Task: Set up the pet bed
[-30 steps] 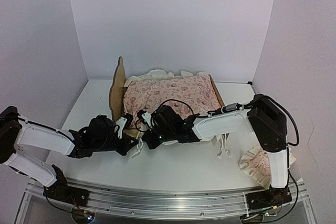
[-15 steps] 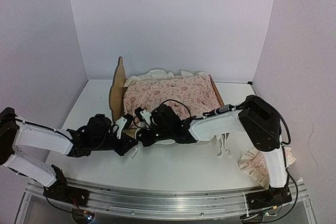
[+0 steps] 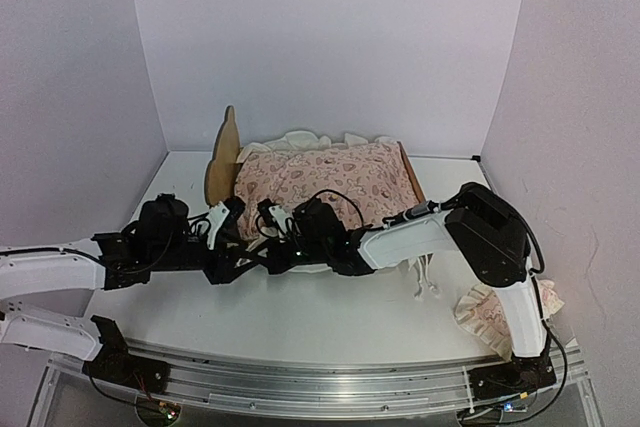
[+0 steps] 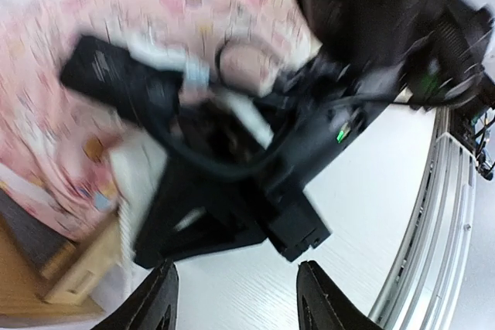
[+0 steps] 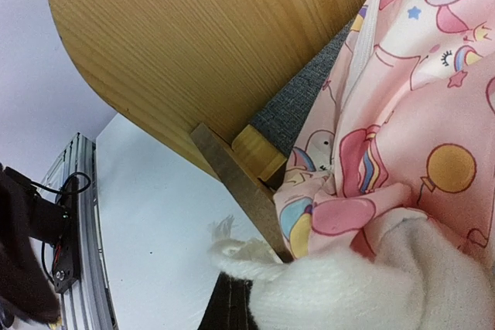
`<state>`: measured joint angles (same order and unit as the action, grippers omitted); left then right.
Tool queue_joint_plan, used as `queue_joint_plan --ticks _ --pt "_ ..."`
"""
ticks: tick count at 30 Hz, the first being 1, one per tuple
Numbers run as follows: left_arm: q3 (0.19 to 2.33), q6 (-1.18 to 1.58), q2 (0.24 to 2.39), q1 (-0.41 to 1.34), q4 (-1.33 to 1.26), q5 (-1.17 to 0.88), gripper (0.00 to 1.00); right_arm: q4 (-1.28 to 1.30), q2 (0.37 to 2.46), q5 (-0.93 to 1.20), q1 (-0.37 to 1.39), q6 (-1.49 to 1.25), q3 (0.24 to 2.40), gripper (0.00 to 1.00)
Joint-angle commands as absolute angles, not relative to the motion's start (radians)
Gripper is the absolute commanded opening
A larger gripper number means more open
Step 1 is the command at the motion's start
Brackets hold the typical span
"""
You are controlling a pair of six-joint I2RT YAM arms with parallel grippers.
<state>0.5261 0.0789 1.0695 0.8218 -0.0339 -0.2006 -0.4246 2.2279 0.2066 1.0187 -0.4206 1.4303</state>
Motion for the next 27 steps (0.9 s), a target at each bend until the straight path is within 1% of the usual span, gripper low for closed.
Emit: queue_joint_plan --ticks 1,3,5,7,9,12,13,14,17,21,24,27 --pt "0.572 -0.179 0.924 0.796 0.028 -0.259 0.49 -0.434 2.275 0.221 0.996 -0.446 1.436 0.00" --pt "0.552 -0.296 0.865 0.794 0.076 -0.302 0.44 -0.437 2.278 0.221 0.995 -0.449 1.436 0.00" --pt "0.539 -0.427 0.809 0.792 0.129 -0.317 0.41 -0.442 2.278 0.218 0.995 -0.449 1.435 0.00" --pt "0.519 -0.535 0.780 0.788 0.171 -0.270 0.37 -0.445 2.277 0.210 0.996 -0.451 1.432 0.00" --pt "0.493 -0.632 0.786 0.779 0.173 -0.167 0.31 -0.447 2.275 0.201 0.996 -0.451 1.430 0.00" --pt "0.471 -0.735 0.854 0.769 0.161 -0.086 0.19 -0.452 2.274 0.179 0.995 -0.457 1.426 0.00" --pt "0.477 -0.730 0.877 0.768 0.153 -0.083 0.19 -0.454 2.271 0.171 0.996 -0.461 1.423 0.00" --pt "0.490 -0.688 0.906 0.768 0.145 -0.078 0.19 -0.457 2.268 0.162 0.996 -0.464 1.419 0.00" --pt "0.553 -0.477 0.999 0.768 0.137 -0.072 0.23 -0.464 2.253 0.143 0.994 -0.464 1.405 0.00" --pt "0.594 -0.277 1.150 0.769 0.095 -0.034 0.25 -0.471 2.237 0.136 0.995 -0.459 1.387 0.00" --pt "0.570 -0.244 1.213 0.767 -0.018 0.114 0.27 -0.478 2.228 0.138 0.995 -0.460 1.377 0.00" --pt "0.522 -0.259 1.218 0.766 -0.122 0.154 0.28 -0.484 2.228 0.141 0.995 -0.458 1.374 0.00"
